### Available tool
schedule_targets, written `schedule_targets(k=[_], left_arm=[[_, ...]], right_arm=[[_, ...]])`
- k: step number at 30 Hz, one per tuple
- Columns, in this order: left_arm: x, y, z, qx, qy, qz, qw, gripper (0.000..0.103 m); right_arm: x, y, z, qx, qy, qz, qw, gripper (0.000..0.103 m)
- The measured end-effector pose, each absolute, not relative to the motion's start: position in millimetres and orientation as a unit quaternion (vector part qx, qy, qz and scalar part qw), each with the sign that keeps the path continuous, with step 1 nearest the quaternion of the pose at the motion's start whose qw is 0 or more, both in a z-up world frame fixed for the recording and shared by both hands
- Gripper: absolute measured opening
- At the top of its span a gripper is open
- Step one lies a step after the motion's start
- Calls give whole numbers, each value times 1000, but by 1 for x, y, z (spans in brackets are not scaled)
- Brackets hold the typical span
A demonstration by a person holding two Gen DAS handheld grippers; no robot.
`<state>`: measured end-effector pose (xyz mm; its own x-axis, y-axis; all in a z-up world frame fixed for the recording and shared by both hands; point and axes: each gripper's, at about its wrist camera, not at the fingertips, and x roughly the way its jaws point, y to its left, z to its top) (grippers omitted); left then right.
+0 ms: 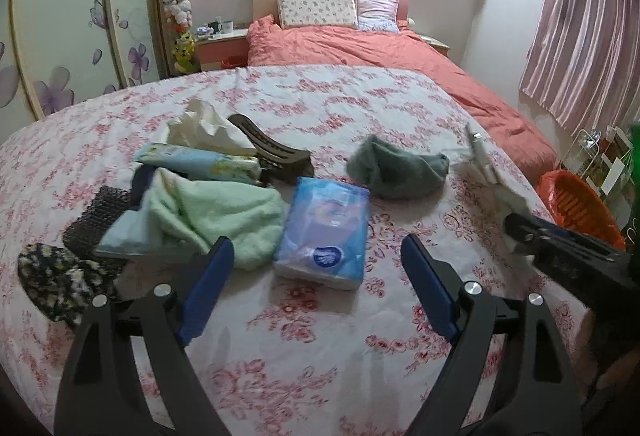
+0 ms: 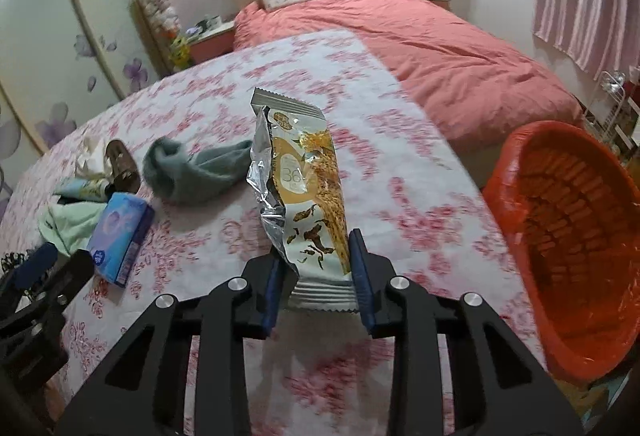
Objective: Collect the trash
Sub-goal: 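Grasp the snack wrapper with the right tool while the left tool grasps the blue tissue pack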
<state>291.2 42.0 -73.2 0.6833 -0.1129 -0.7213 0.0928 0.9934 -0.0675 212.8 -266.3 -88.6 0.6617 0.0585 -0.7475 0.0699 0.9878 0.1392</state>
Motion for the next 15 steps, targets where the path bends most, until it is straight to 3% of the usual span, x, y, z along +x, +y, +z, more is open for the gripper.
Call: schedule_targets(k=[11, 15], left_arm=[[313, 32, -94, -18, 422, -57, 904, 75], [319, 29, -94, -18, 423, -60, 904, 67]], right_arm=[[207, -288, -92, 90, 414, -10, 906, 32], [206, -290, -93, 92, 417, -6, 904, 32]])
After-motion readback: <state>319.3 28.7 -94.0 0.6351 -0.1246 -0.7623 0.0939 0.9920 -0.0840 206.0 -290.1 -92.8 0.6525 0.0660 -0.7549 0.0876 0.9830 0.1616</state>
